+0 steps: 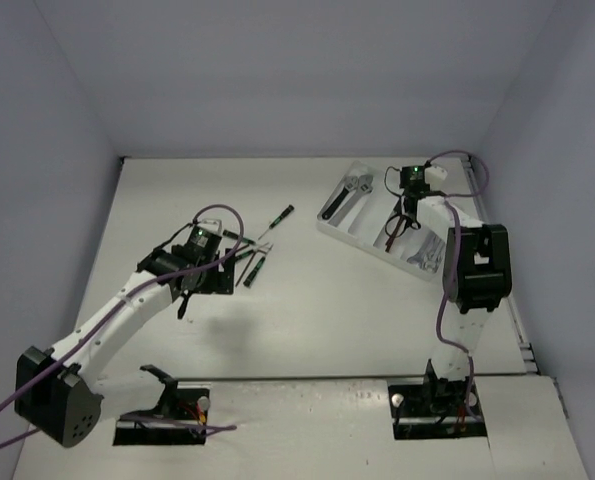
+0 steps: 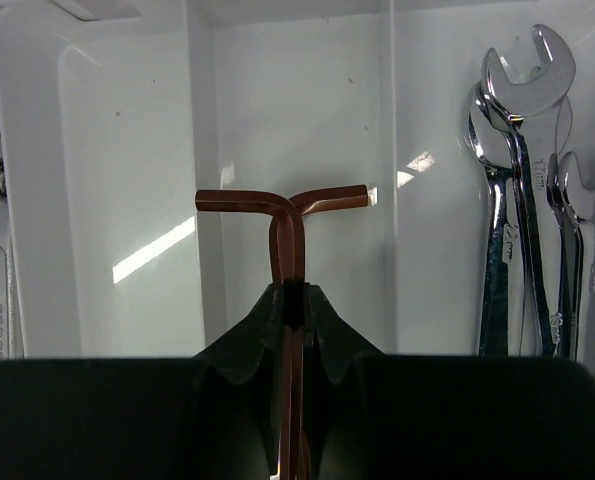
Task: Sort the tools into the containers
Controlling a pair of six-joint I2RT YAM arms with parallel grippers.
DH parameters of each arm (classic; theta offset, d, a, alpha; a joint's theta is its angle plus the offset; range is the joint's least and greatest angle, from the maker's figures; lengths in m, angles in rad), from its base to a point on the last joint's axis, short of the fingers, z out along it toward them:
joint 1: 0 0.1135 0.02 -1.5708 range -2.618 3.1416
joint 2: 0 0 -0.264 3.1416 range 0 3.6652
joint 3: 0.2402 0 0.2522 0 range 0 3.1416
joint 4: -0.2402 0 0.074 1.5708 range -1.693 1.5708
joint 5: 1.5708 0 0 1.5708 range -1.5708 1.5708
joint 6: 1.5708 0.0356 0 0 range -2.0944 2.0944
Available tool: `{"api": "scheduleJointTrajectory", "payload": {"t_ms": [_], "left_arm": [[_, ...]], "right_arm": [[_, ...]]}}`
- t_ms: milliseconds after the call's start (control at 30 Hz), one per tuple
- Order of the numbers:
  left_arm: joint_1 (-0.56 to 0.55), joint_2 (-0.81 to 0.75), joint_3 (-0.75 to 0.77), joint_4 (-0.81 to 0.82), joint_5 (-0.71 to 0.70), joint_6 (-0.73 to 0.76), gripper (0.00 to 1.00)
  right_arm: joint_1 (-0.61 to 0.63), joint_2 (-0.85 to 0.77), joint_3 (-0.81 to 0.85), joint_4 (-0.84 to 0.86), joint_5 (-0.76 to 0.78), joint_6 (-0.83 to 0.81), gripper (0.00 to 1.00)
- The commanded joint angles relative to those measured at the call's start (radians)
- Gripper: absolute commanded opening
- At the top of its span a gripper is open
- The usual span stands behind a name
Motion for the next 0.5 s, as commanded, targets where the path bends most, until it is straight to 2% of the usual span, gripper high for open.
{"api": "scheduleJointTrajectory", "payload": {"t_ms": [0, 67, 133, 300, 400, 467], "left_arm": [[0.004, 0.03, 0.056, 0.049, 0.011, 0.027, 0.82], [0.006, 0.049, 0.061, 0.059, 0.01, 0.037, 0.82], [0.004, 0.069, 0.067, 0.078, 0.014, 0.052, 0.82], [0.004, 0.154, 0.086, 0.112, 0.044, 0.074, 0.81], [0.004, 0.26, 0.127, 0.135, 0.053, 0.111, 0.67], [0.004, 0.301, 0.166, 0.15, 0.051, 0.129, 0.61]], "right_arm": [[-0.016, 0.005, 0.06, 0.052, 0.004, 0.019, 0.04], [-0.018, 0.011, 0.065, 0.052, -0.005, 0.004, 0.11], [-0.018, 0.002, 0.066, 0.052, -0.01, -0.014, 0.22], [-0.016, -0.06, 0.057, 0.051, -0.034, -0.067, 0.29], [-0.016, -0.151, 0.012, 0.051, -0.046, -0.104, 0.3], [-0.015, -0.194, -0.015, 0.051, -0.061, -0.116, 0.3]]}}
